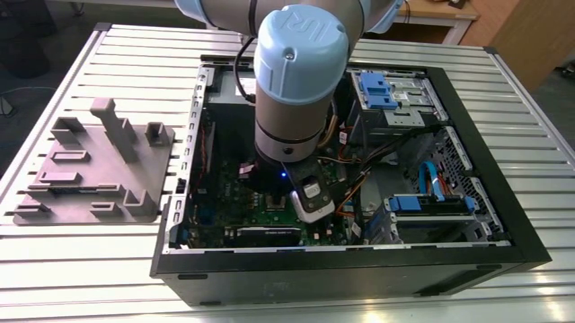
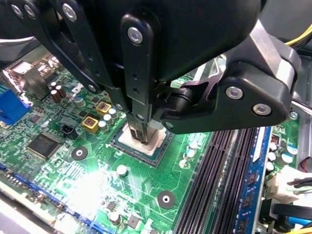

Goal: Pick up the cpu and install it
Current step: 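Place the cpu into insertion slot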

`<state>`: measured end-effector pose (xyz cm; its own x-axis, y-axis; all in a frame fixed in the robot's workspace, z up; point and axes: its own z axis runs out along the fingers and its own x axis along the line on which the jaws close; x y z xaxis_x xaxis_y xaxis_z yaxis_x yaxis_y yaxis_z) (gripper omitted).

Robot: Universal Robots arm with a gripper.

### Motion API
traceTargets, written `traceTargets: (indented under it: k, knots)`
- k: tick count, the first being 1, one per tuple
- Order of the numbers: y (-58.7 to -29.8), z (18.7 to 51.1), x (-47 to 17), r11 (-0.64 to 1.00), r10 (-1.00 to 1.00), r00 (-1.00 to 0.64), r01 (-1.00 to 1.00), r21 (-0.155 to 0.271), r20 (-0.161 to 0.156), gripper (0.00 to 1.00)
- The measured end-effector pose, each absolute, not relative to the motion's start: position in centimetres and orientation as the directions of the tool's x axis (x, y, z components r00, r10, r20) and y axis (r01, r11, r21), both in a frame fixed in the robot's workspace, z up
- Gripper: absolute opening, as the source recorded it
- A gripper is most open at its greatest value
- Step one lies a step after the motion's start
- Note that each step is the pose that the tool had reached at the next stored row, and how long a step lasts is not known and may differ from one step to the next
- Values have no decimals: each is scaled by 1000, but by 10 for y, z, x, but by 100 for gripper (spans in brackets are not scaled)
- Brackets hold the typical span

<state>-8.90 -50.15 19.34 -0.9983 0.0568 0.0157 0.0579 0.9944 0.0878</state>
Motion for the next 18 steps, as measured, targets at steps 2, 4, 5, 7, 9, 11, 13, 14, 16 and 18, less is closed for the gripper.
traceTargets:
  k: [2,4,5,7,9,11,13,14,16,18]
  knots:
    - [-501,193,-90,994,57,-998,58,88,15,10]
    - [-501,193,-90,994,57,-998,58,88,15,10]
    - [-501,193,-91,994,57,-998,58,88,15,10]
    - [-502,193,-91,994,61,-998,62,86,15,10]
    - [-502,193,-90,994,68,-998,69,83,15,10]
    - [-502,193,-90,994,71,-997,72,83,15,10]
    - [-502,194,-90,994,72,-997,73,83,15,10]
    - [-502,194,-90,994,72,-997,73,83,15,10]
    - [-502,196,-90,994,73,-997,74,83,15,10]
    - [-502,199,-90,994,73,-997,74,83,15,10]
